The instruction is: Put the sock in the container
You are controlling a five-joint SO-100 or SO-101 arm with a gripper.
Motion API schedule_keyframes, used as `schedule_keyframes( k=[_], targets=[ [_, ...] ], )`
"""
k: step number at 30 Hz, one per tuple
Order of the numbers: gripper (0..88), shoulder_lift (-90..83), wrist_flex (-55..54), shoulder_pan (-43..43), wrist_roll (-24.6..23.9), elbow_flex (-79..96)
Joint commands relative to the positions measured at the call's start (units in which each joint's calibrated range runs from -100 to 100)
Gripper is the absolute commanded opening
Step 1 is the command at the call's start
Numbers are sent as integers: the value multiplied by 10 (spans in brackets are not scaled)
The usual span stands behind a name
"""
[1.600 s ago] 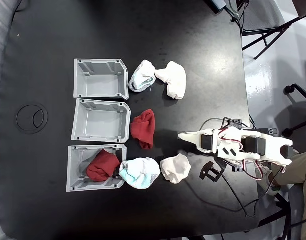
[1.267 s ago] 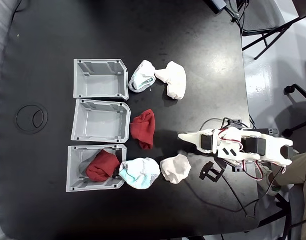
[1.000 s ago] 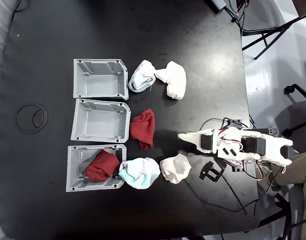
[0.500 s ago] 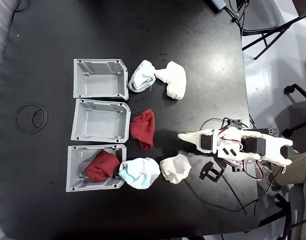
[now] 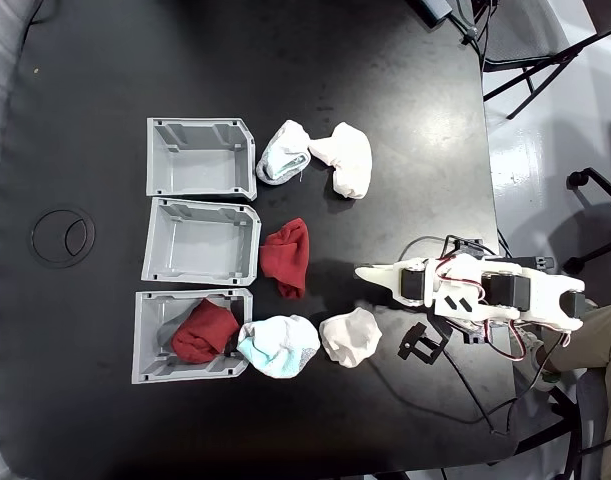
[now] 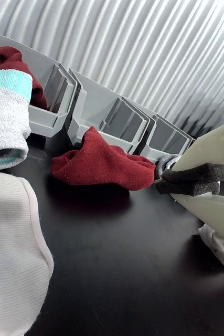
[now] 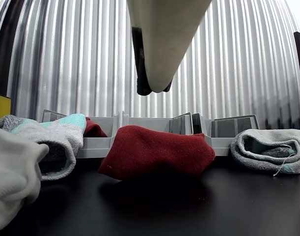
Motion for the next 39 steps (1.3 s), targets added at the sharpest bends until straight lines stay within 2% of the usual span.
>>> schedule_keyframes(
  k=[1, 39],
  targets=[
    [13, -4, -9, -5, 0, -3],
    [13, -3, -7, -4, -3, -11]
  ],
)
